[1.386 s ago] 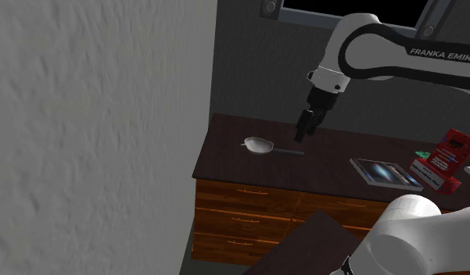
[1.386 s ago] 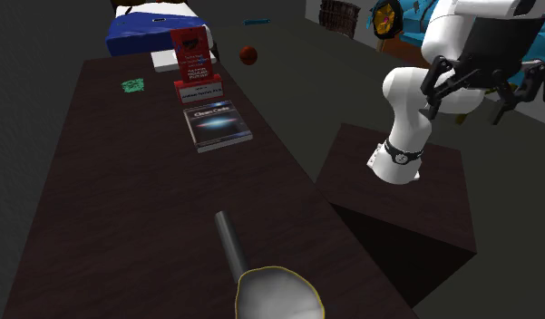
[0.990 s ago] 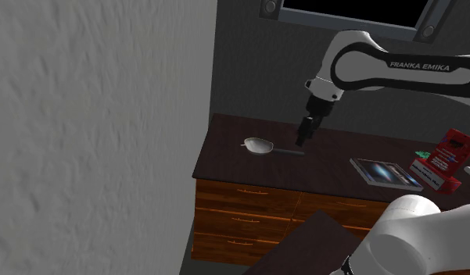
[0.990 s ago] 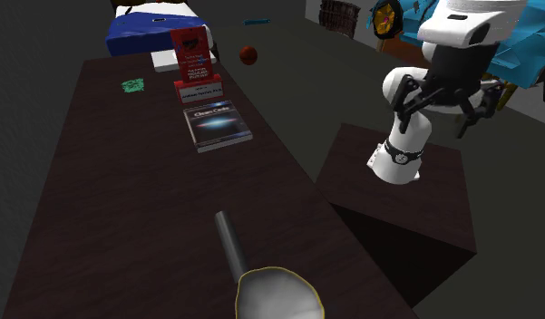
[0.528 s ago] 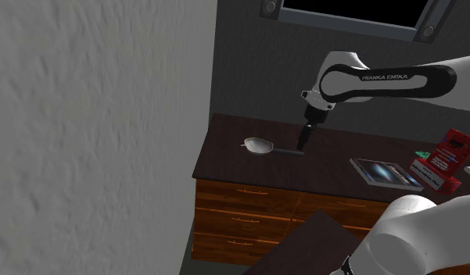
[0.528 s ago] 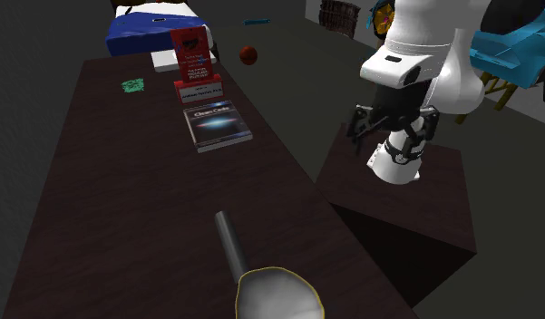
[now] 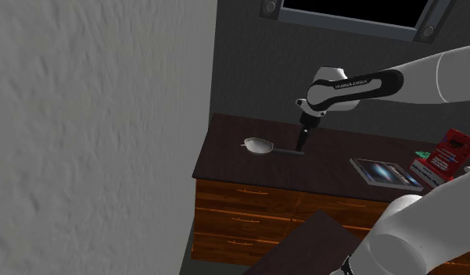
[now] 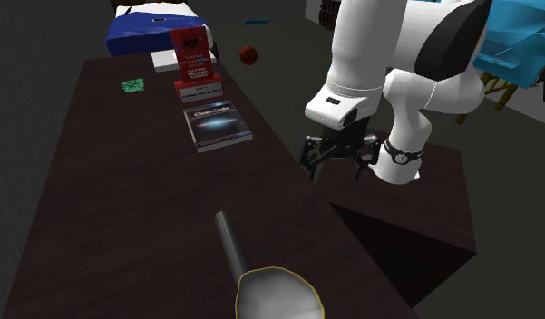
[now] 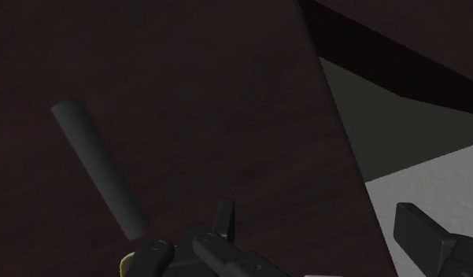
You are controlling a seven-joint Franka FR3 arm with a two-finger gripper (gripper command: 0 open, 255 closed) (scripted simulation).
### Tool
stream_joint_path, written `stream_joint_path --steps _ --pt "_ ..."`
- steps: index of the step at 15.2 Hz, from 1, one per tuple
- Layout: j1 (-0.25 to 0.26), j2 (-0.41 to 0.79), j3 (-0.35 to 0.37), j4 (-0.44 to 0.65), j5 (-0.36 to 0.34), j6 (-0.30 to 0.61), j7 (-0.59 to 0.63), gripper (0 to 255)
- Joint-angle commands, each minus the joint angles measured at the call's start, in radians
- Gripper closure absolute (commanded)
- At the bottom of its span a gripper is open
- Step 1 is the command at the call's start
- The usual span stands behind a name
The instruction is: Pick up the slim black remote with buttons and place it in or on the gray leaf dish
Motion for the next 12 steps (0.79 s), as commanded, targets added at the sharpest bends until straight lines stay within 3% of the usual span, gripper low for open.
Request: stream_joint_path --steps 1,7,12 --pt "0.004 0.072 -0.038 0.026 0.008 0.049 -0.076 0" --pt "0.015 0.316 -0.117 0.157 0.108 0.155 -0.306 0" --pt "-0.020 0.533 -0.125 0.307 0.234 0.202 -0.504 0"
